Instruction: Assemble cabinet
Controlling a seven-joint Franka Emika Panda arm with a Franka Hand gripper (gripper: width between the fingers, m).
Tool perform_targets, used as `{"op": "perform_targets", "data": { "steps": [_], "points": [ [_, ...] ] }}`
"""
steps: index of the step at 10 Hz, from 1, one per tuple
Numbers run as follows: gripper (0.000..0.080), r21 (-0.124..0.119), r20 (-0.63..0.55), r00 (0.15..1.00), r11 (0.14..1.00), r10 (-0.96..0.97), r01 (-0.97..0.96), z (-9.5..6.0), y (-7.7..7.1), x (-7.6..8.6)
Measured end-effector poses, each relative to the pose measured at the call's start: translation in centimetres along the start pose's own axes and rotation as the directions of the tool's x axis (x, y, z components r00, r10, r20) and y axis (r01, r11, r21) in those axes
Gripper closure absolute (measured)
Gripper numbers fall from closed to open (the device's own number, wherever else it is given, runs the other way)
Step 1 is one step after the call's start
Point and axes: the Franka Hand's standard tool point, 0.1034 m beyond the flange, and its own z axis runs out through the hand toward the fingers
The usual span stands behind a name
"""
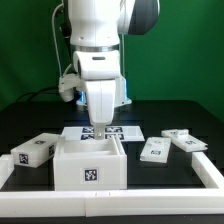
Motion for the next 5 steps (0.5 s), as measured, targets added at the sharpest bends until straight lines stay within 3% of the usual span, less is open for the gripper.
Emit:
{"op": "perform_targets", "data": {
  "steps": [5],
  "points": [
    [0.0001, 0.020, -0.014, 1.000, 1.000, 0.010, -0.010, 2.5, -0.6, 0.4]
  ]
}}
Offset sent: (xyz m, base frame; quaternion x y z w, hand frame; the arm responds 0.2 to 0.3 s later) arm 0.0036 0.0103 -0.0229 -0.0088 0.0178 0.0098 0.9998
